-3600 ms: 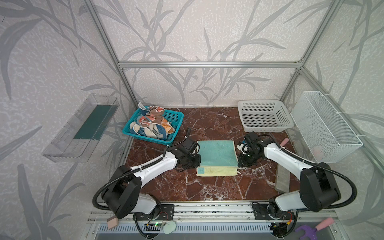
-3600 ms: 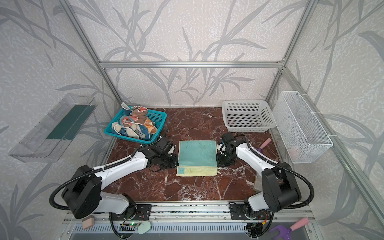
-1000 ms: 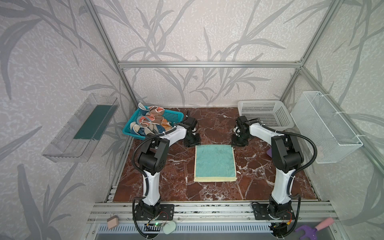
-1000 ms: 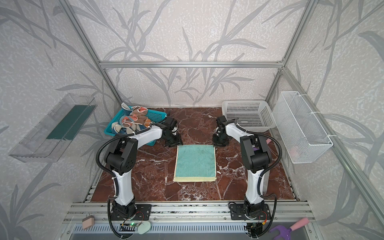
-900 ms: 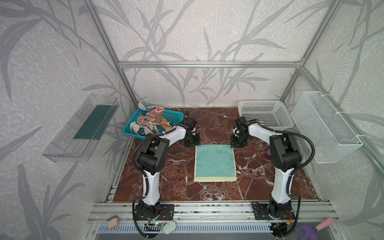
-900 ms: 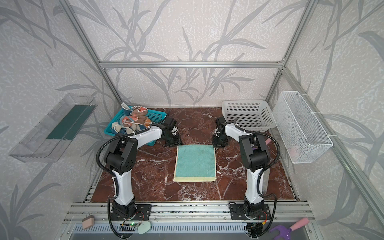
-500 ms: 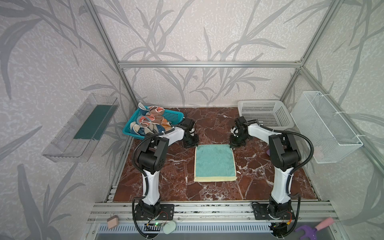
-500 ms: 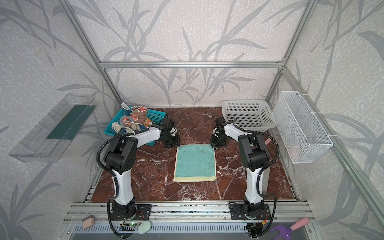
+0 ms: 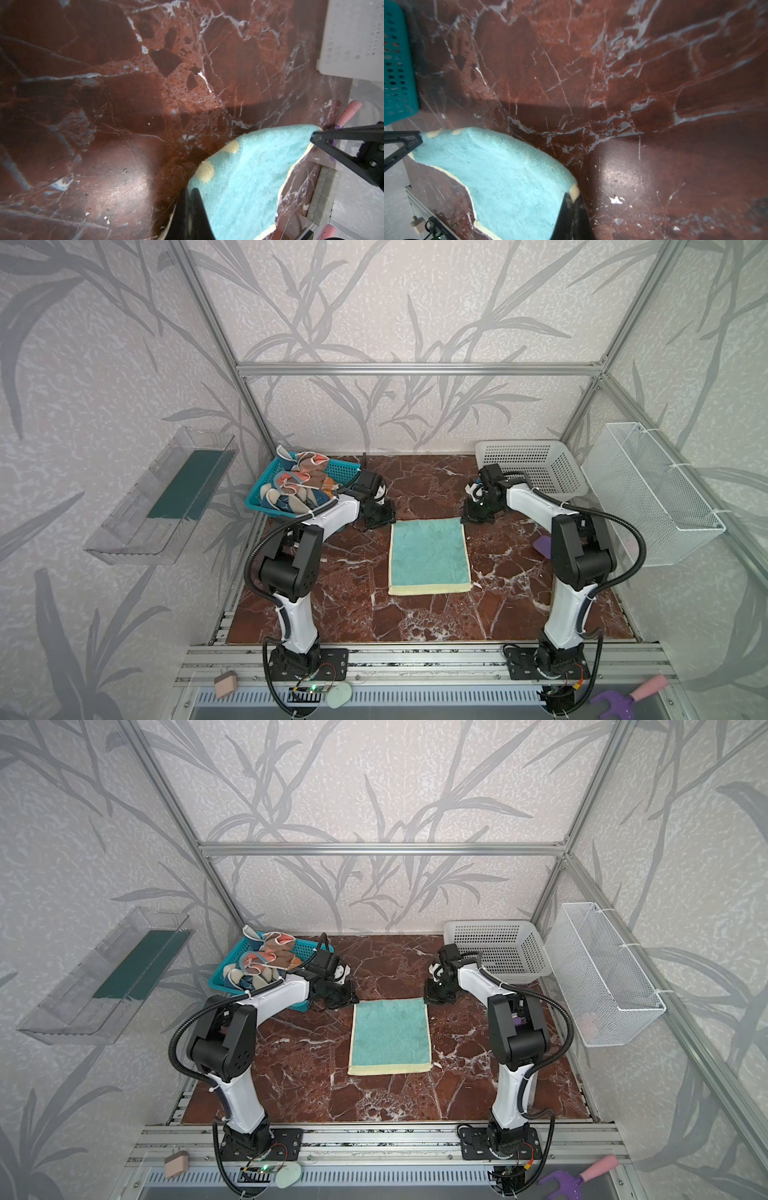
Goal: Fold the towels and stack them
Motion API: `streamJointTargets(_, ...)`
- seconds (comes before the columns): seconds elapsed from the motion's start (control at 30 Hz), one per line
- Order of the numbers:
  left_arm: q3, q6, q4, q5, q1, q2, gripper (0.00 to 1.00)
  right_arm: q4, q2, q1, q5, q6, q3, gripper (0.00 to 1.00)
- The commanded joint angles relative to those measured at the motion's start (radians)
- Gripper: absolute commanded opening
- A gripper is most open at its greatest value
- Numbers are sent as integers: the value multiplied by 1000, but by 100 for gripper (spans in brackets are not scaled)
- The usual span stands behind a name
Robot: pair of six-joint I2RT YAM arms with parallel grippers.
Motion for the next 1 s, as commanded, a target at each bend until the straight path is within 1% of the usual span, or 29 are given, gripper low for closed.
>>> streamJointTargets(0.0, -70, 16, 55, 24, 5, -67, 0, 52, -72, -24, -46, 5, -65, 0)
streamJointTargets(0.13, -201, -20, 161, 51, 5, -96, 0, 140, -90, -27, -115, 52, -187, 0)
streamJointTargets(0.2, -270, -47, 220, 66, 3, -110, 0, 180, -97, -27, -131, 70, -253, 0)
streamJointTargets(0.27, -302, -59, 225, 64, 3, -121, 0, 199, -101, -27, -151, 69, -291, 0)
streamJointTargets(0.4, -308, -62, 181, 72, 2, -158, 0, 141, -103, -27, -169, 24, -285, 0)
streamJointTargets(0.63, -282, -46, 100, 59, -3, -243, 0, 39, -193, -28, -157, -25, -229, 0)
streamJointTargets(0.7, -307, -58, 105, 52, -15, -262, 0, 23, -201, -28, -159, -35, -254, 0)
streamJointTargets(0.73, -326, -65, 115, 51, -22, -268, 0, 17, -235, -28, -157, -40, -271, 0)
streamJointTargets(0.8, -379, -79, 149, 51, -43, -262, 0, 15, -256, -27, -151, -50, -327, 0)
streamJointTargets(0.97, -500, -133, 225, 35, -95, -247, 0, 48, -259, -27, -137, -60, -458, 0)
